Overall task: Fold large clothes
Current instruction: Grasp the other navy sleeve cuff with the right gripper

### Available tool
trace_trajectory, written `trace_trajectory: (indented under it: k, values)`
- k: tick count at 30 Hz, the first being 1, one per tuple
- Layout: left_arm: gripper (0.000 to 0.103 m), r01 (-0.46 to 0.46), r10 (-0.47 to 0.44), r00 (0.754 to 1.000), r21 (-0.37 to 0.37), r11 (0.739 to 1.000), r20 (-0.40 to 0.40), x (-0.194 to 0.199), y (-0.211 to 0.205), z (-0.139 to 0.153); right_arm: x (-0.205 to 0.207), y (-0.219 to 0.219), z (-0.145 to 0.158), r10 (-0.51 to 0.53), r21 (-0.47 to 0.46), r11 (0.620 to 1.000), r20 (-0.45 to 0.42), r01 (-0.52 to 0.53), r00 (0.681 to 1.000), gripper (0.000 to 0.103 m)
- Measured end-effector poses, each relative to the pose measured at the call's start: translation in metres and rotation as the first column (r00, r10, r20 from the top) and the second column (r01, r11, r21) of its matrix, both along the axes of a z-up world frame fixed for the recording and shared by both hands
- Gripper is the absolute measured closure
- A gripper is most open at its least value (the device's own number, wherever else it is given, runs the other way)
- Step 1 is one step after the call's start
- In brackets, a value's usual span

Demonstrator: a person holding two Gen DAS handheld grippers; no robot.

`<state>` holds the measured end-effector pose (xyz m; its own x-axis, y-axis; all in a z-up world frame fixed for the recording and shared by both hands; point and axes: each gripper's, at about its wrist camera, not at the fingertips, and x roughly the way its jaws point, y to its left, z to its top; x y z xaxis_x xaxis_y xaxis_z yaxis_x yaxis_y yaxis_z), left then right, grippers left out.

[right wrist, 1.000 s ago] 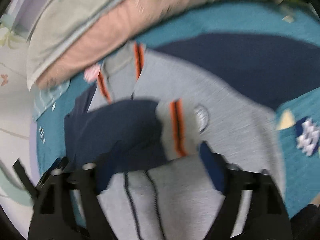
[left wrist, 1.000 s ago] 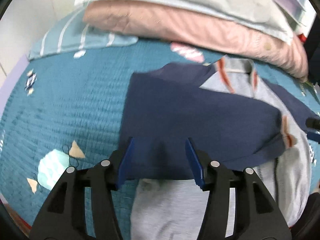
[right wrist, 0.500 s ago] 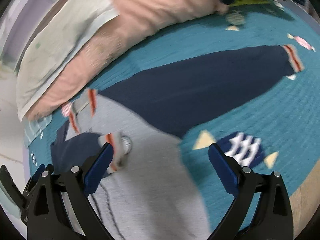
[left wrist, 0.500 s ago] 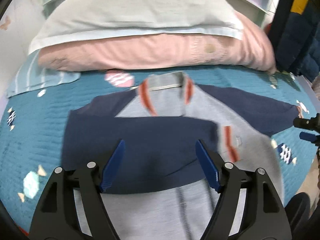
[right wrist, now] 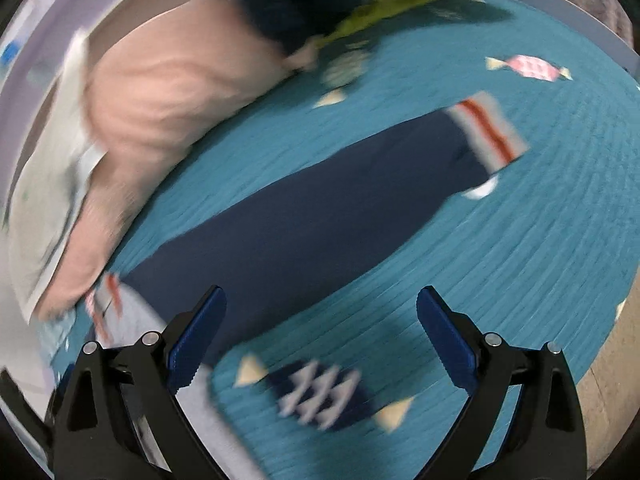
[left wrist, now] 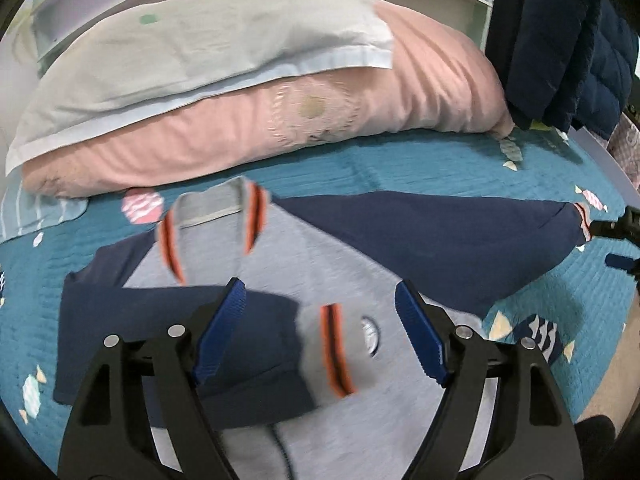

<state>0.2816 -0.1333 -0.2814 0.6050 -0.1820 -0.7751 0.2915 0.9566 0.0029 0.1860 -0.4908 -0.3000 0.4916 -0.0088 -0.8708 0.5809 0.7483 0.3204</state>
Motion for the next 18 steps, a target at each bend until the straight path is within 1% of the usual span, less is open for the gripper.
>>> trace_trajectory:
  k: [4,7,9,10,11,12,13,15,17,18]
  values:
    - [0.025,0.015,-0.015,0.999,0.004,1.000,-0.033,0.013,-0.026,-0.018,0.004,-0.049,-0.014,-0.065,-0.005,0.998,-0.029,0.065,0.997,0.010]
    - [0.026,0.004,-0.003,0.999,0.010,1.000,-0.052,0.021,-0.031,-0.029,0.008,-0.083,-0.028,-0.113,-0.002,0.994,-0.065,0.113,0.991,0.010]
    - [0.030,-0.005,0.004,0.997,-0.010,1.000,-0.072,0.025,-0.029,-0.031,0.010,-0.103,-0.040,-0.150,0.015,0.988,-0.086,0.151,0.985,0.010]
    - [0.035,-0.004,0.003,0.996,-0.019,1.000,-0.087,0.028,-0.026,-0.034,0.011,-0.112,-0.045,-0.171,0.021,0.985,-0.096,0.174,0.981,0.010]
    - [0.036,-0.005,0.003,0.996,-0.018,1.000,-0.092,0.029,-0.025,-0.035,0.010,-0.120,-0.049,-0.193,0.033,0.980,-0.103,0.197,0.976,0.010]
    - [0.036,-0.007,0.005,0.995,-0.020,1.000,-0.096,0.032,-0.024,-0.035,0.011,-0.129,-0.054,-0.213,0.068,0.973,-0.098,0.220,0.972,0.010]
    - [0.036,-0.008,0.004,0.994,-0.042,0.999,-0.111,0.035,-0.022,-0.035,0.011,-0.137,-0.059,-0.228,0.105,0.966,-0.086,0.236,0.970,0.010]
    - [0.036,-0.003,-0.014,0.991,-0.124,0.992,-0.135,0.042,-0.024,-0.031,0.012,-0.146,-0.063,-0.264,0.131,0.953,-0.082,0.273,0.961,0.010]
    - [0.037,0.013,-0.036,0.991,-0.169,0.986,-0.130,0.049,-0.035,-0.026,0.016,-0.153,-0.069,-0.282,0.148,0.945,-0.088,0.292,0.955,0.010]
    - [0.038,0.016,-0.040,0.991,-0.180,0.983,-0.131,0.051,-0.042,-0.025,0.017,-0.158,-0.074,-0.308,0.167,0.932,-0.098,0.320,0.946,0.010]
